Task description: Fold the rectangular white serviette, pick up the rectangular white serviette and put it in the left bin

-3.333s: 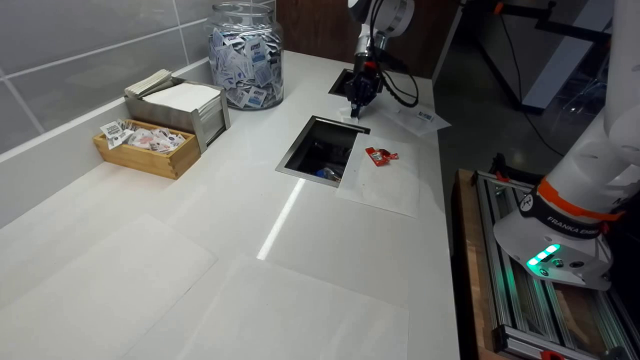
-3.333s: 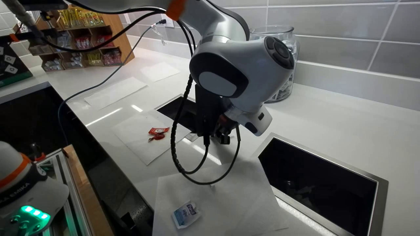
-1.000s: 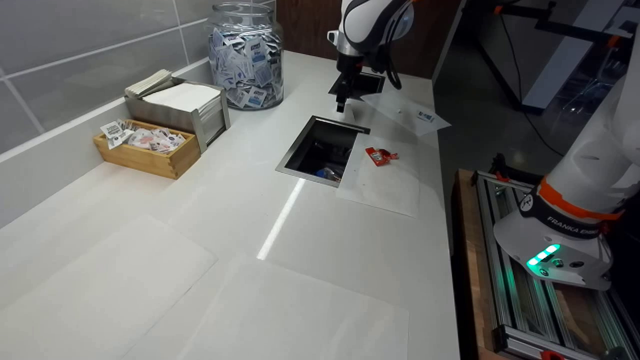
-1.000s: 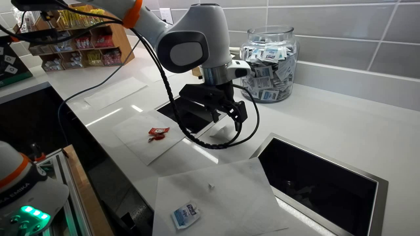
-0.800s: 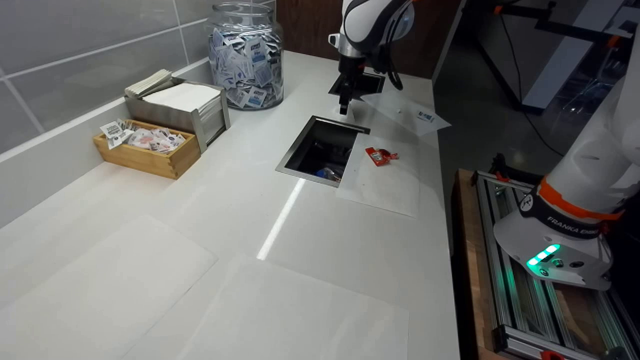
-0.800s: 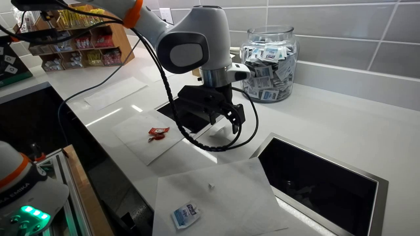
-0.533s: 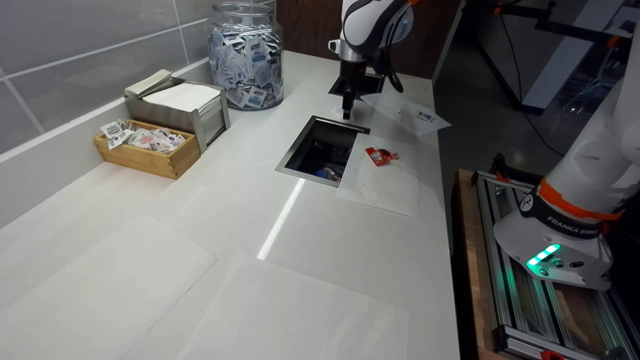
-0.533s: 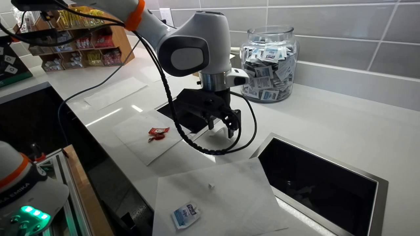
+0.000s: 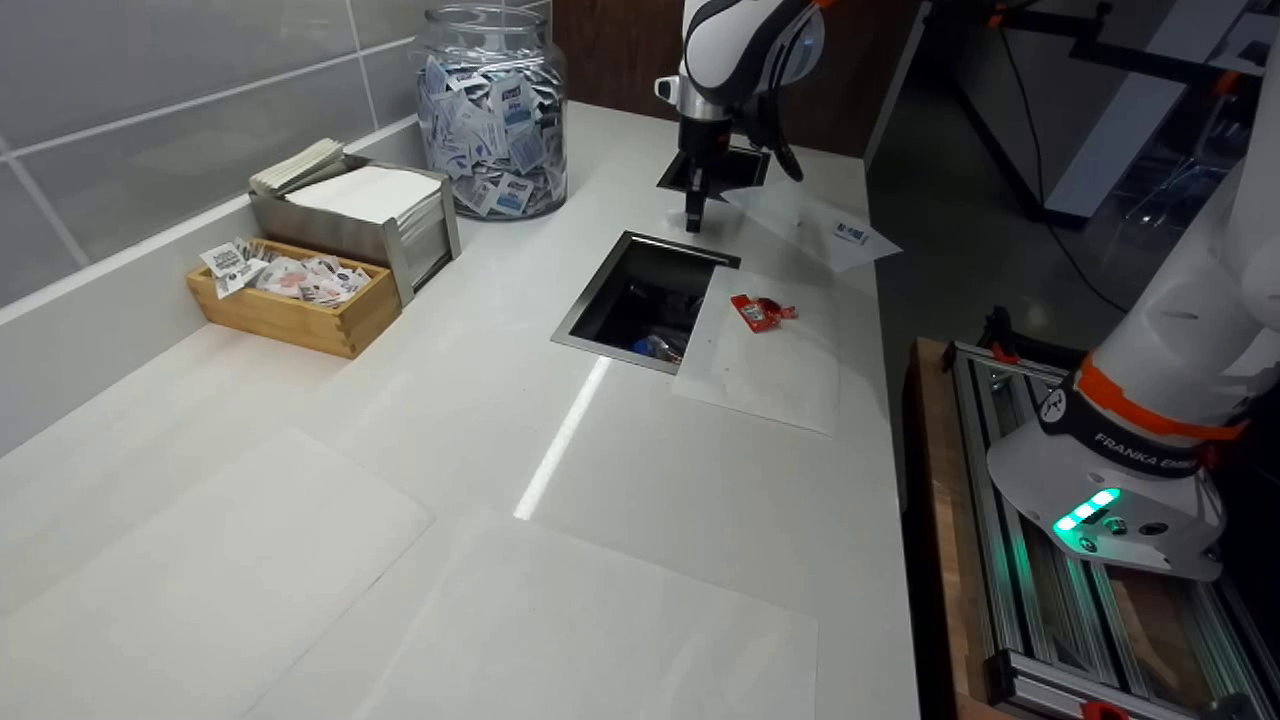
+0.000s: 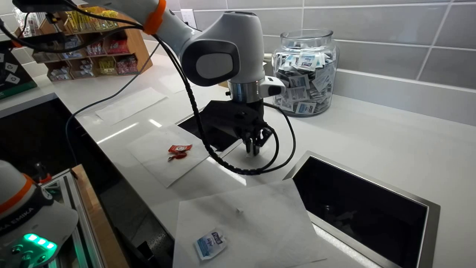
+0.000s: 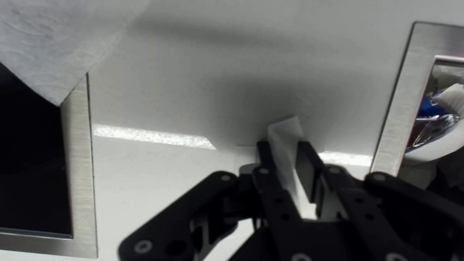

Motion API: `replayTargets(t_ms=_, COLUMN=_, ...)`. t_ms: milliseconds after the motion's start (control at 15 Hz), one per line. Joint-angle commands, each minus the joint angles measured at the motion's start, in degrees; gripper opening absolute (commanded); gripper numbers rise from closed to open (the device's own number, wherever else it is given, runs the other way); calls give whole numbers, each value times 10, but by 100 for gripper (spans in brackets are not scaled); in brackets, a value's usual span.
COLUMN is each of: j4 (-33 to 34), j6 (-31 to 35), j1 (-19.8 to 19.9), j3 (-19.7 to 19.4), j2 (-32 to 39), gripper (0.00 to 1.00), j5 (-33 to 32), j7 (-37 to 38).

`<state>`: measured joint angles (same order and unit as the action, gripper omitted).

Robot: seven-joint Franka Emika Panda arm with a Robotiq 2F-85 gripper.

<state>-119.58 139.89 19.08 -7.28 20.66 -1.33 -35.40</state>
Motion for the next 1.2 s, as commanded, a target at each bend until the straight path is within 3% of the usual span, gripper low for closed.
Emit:
replayTargets(t_ms=0, j4=3, j6=-14, j1=12, j3=13, j2=6, gripper=0, j5=23, j7=-32)
replayTargets(t_ms=333, j4=-9, j6=-50, j1=18, j3=28, j2=-24, gripper=0, j5=79, j7=-70)
replayTargets(t_ms=733, j4=-45, j6=-98, j1=-24, j3=21, j2=-95, gripper=0, j5=75, j7=2)
replayTargets(t_ms=800, j4=-49, j6=-104, j1=-33, j3=21, j2=-104, gripper=3, j5=74, j7=18)
replayTargets(t_ms=867, j4=-53, j6=-112, j1=-40, j3=22, j2=-113, gripper=24, j5=73, j7=30)
replayTargets(t_ms=933, j4=-56, j6=-116, j1=-49, j3=24, j2=-119, gripper=28, j5=71, j7=42)
replayTargets(t_ms=1067, j4=-61, j6=-115, j1=-63, j3=27, j2=-129, gripper=8, j5=72, j7=58)
replayTargets(t_ms=1133, j4=-62, j6=-119, j1=-70, j3=28, j2=-132, gripper=40, j5=73, j7=63)
